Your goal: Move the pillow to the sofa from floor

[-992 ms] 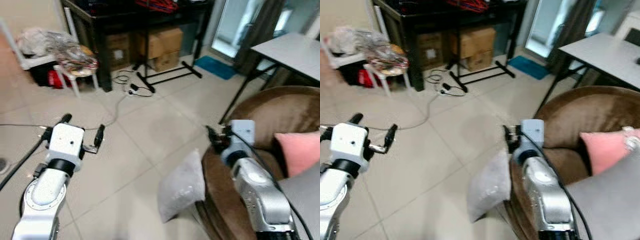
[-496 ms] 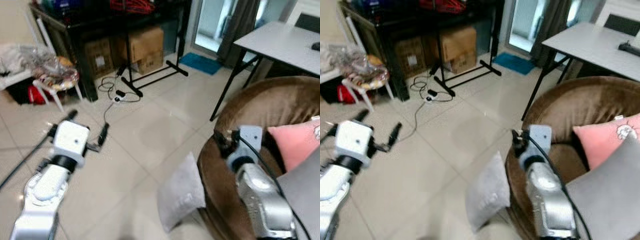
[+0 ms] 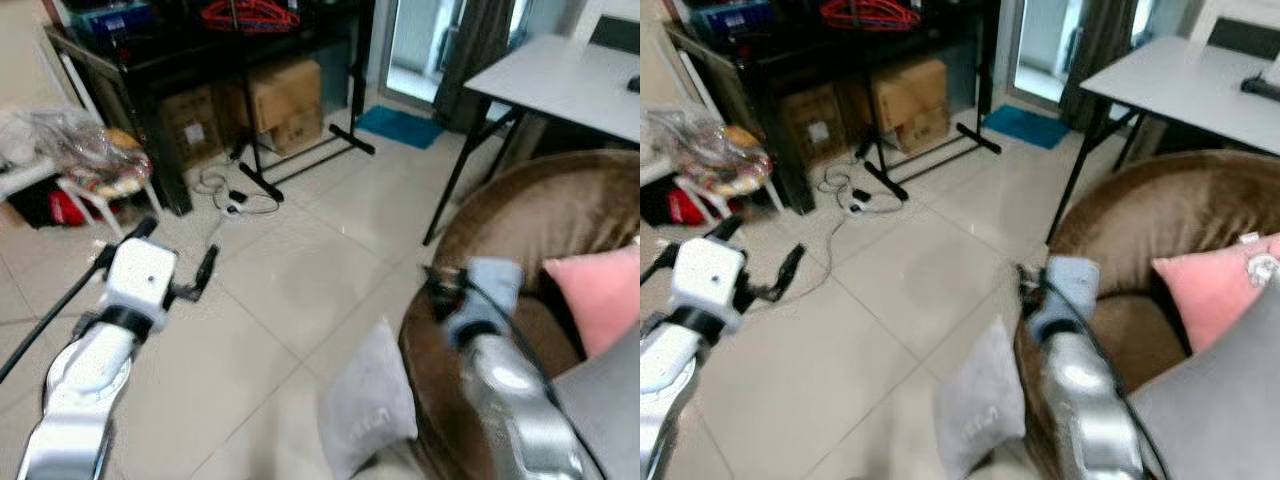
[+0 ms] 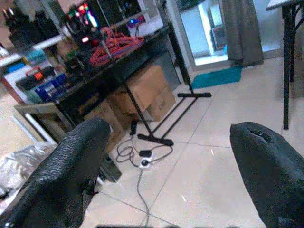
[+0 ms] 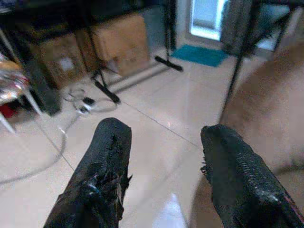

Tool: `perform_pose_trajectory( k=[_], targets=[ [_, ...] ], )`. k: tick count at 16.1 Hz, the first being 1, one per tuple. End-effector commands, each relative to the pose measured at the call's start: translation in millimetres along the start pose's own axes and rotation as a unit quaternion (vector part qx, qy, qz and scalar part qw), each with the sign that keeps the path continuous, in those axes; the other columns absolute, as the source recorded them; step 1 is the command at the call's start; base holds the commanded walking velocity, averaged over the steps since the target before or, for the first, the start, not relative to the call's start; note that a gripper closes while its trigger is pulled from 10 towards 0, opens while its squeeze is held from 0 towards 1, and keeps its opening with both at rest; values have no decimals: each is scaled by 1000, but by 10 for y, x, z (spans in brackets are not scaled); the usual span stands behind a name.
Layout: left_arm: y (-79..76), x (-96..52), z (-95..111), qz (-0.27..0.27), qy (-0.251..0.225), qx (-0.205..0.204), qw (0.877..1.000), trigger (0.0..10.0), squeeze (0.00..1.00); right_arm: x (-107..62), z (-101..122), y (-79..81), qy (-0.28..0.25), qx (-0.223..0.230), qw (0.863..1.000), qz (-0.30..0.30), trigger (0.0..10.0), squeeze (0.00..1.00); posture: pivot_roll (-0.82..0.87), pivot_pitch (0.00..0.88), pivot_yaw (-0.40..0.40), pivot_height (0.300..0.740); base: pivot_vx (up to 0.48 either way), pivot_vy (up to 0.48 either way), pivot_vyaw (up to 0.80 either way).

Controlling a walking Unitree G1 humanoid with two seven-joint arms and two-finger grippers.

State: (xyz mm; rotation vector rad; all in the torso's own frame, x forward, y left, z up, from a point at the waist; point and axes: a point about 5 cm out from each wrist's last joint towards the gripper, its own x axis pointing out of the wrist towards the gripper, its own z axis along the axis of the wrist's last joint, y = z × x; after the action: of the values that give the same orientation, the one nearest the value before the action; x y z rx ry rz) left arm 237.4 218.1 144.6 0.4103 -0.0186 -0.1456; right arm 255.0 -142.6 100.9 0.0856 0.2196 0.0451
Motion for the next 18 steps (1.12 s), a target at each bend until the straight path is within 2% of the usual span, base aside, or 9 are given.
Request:
perform_pose_trajectory(
  k=[1,7,9,18],
  targets=[
    [-38,3,15,-4,-5,-4,1000,10000,0,-10,7,-95,-2,-5,1000,-13,10000,0,63,0,19,740,262,0,0],
    [-46,-33,4,13,-4,-7,1000,10000,0,14,-17,-106,0,5,1000,-10,10000,0,66,0,2,705,44,0,0],
    [-43,-26,-3,20,-4,-10,1000,10000,0,4,-42,-115,4,9,1000,-11,10000,0,64,0,-1,680,0,0,0],
    [-58,-32,-12,35,-5,-14,999,10000,0,19,-58,-96,9,3,1000,1,10000,0,65,0,-25,630,0,0,0]
  ],
)
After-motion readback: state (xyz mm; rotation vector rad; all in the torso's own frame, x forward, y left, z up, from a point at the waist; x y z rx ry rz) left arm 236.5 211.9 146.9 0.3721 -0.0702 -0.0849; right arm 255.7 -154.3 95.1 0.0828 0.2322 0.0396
